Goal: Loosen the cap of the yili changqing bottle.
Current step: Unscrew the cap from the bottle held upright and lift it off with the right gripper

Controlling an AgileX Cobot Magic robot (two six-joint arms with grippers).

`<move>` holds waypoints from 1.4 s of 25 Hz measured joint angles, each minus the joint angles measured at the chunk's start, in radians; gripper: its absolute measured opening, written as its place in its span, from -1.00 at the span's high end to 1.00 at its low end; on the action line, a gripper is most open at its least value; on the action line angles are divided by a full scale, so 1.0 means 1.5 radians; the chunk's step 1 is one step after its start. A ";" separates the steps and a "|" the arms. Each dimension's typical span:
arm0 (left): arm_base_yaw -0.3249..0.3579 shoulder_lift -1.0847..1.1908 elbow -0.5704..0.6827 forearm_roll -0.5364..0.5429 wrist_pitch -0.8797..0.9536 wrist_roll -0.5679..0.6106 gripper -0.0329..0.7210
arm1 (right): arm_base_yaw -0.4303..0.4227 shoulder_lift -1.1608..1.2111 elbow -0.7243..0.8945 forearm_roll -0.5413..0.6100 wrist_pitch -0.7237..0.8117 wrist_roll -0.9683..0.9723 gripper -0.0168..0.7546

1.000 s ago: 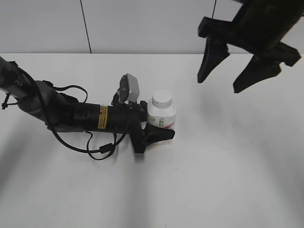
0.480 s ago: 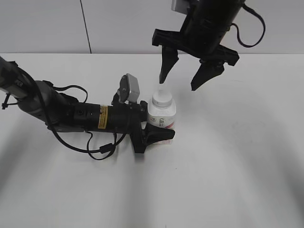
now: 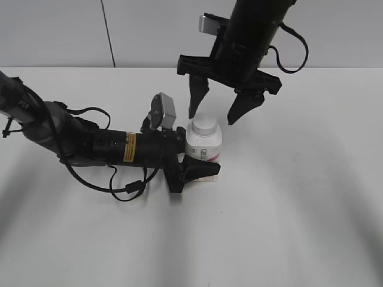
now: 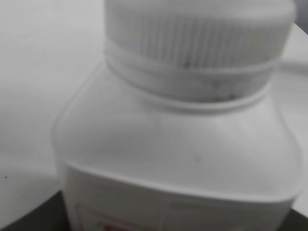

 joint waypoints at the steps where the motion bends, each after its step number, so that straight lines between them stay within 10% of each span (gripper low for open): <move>1: 0.000 0.000 0.000 0.000 0.000 0.000 -0.23 | 0.000 0.000 0.000 0.000 -0.006 0.000 -0.53; 20: 0.000 0.000 0.000 -0.001 0.001 0.000 -0.23 | 0.007 0.032 -0.001 -0.007 -0.028 0.000 -0.52; 35: 0.000 0.000 -0.001 -0.001 0.002 0.000 -0.23 | 0.009 0.036 -0.001 -0.011 -0.024 -0.003 -0.09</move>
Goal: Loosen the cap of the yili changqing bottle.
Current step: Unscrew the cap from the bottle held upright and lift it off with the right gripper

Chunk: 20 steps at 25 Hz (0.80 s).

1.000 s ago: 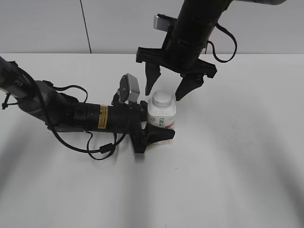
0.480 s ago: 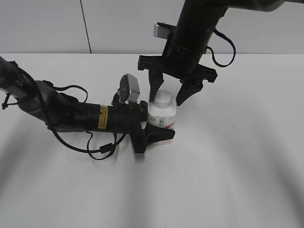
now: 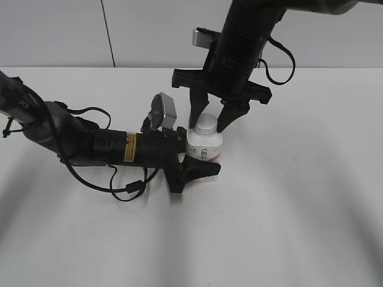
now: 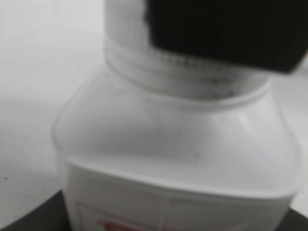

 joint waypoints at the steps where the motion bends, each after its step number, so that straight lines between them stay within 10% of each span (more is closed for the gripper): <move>1: 0.000 0.000 0.000 0.000 0.000 0.000 -0.22 | 0.000 0.000 0.000 0.000 0.000 -0.005 -0.08; 20: 0.000 0.000 0.000 0.002 0.001 0.005 -0.20 | 0.000 0.001 -0.008 -0.004 0.009 -0.514 -0.08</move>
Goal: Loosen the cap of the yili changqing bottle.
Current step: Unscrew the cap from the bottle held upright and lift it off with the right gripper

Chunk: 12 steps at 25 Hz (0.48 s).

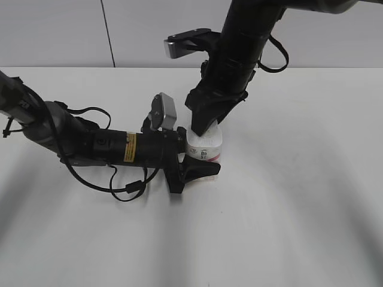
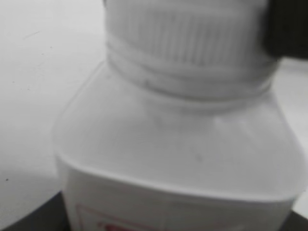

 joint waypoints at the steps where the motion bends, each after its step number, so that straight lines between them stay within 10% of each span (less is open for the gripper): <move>1: 0.000 0.000 0.000 0.000 0.000 0.001 -0.19 | 0.000 0.000 0.000 0.000 0.000 -0.028 -0.08; 12: 0.000 0.000 -0.001 0.004 -0.002 0.001 -0.19 | 0.000 0.000 -0.005 -0.005 0.005 -0.330 -0.06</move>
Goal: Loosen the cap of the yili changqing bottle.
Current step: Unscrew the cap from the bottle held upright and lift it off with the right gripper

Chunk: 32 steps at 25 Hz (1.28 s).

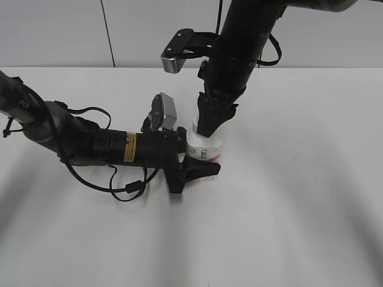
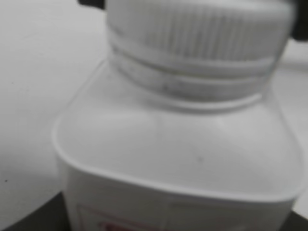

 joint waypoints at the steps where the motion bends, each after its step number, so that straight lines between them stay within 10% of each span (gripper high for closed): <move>1: 0.000 0.000 0.000 0.000 0.000 0.000 -0.19 | 0.000 0.000 0.000 0.000 0.000 -0.019 -0.06; 32: 0.000 0.000 0.000 0.005 0.000 0.000 -0.18 | 0.000 0.000 -0.001 0.001 -0.002 -0.197 -0.17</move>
